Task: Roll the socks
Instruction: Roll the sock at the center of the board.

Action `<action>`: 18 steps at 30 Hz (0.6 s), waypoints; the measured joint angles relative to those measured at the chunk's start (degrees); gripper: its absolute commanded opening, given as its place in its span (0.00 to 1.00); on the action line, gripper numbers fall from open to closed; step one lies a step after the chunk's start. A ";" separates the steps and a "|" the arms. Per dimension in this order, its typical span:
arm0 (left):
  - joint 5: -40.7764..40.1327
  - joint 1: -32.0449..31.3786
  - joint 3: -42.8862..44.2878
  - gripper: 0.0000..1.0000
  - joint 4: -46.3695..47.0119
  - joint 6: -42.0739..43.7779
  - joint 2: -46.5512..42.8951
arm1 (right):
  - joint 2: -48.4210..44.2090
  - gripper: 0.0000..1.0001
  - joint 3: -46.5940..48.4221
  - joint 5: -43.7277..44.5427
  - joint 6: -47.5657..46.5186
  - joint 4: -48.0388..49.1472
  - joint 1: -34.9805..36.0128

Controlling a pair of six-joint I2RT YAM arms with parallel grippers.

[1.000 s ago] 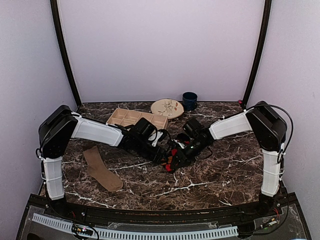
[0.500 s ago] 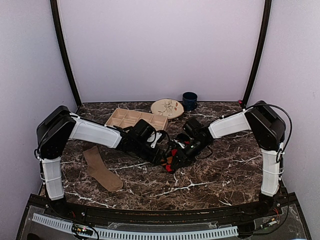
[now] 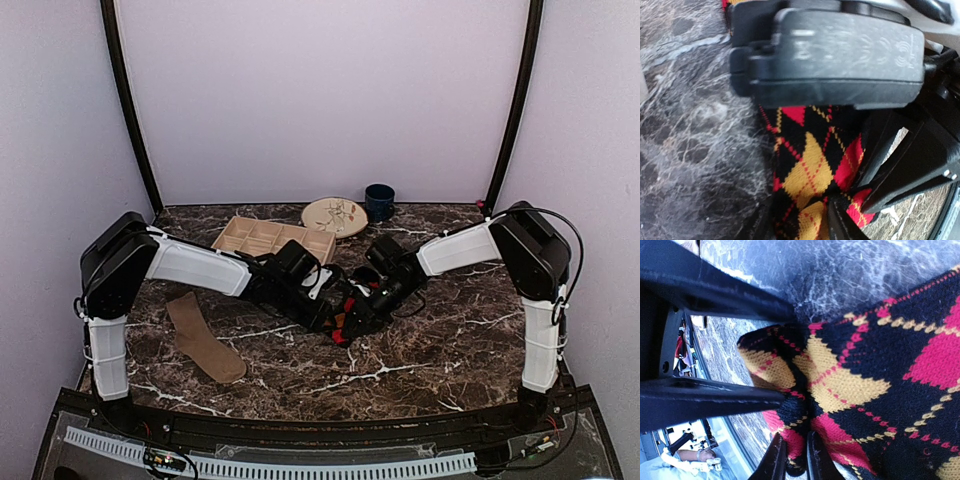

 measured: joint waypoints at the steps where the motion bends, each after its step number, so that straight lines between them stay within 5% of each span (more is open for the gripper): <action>1: 0.11 -0.13 0.26 0.34 -0.15 0.15 0.22 | 0.00 0.17 0.00 0.02 0.00 -0.02 0.00; 5: 0.44 -0.28 0.94 0.28 -0.74 0.46 0.76 | 0.00 0.18 0.02 0.00 0.04 -0.04 -0.02; 9: 0.92 -0.28 1.31 0.08 -1.25 0.28 1.16 | 0.00 0.21 0.02 0.02 0.07 0.00 -0.04; 18: 2.54 -0.26 3.78 0.01 -3.45 0.28 2.75 | -0.90 0.31 -0.02 1.75 0.09 0.00 -0.04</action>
